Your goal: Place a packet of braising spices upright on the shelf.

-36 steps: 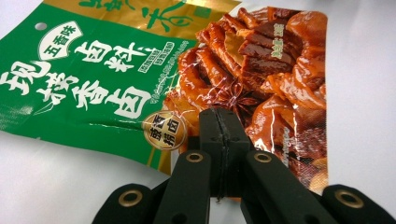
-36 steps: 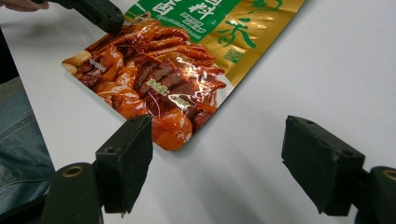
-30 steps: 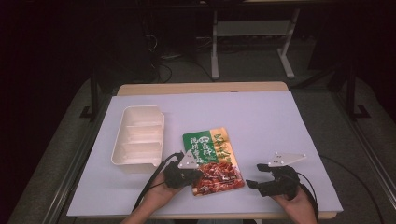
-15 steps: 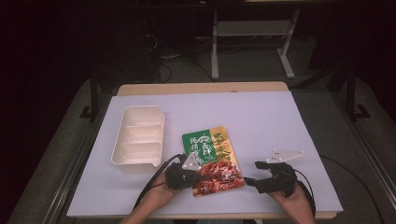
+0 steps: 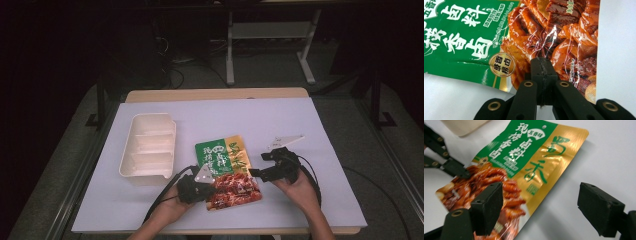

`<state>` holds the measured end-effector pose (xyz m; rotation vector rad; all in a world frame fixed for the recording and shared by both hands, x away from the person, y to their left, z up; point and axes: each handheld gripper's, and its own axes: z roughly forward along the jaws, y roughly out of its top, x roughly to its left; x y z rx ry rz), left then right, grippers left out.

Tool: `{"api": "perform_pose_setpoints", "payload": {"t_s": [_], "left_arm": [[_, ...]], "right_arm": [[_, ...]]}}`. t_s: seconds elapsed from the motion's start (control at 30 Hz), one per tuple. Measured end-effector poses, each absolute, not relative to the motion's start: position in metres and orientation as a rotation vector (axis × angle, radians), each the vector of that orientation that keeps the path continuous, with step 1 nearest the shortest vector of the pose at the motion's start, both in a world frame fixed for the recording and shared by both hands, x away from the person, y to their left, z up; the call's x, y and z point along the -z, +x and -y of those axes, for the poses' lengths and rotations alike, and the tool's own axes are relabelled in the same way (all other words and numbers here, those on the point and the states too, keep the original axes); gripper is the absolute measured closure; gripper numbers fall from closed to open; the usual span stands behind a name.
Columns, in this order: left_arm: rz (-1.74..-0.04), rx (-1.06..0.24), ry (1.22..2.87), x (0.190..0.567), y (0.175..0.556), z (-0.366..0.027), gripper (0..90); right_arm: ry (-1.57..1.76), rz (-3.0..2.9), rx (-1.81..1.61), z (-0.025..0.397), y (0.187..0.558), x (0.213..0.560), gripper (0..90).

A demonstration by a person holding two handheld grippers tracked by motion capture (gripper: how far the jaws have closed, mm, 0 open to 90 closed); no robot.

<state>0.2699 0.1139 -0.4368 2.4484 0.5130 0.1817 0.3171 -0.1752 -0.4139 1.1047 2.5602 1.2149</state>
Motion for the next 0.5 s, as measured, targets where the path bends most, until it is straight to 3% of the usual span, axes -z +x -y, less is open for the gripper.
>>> {"api": "perform_pose_setpoints", "payload": {"t_s": [0.5], "left_arm": [[-0.529, -0.167, 2.429, 0.438, 0.27, -0.115, 90.0]], "right_arm": [[1.142, -2.631, -1.131, 0.153, 0.374, 0.401, 19.3]]}}
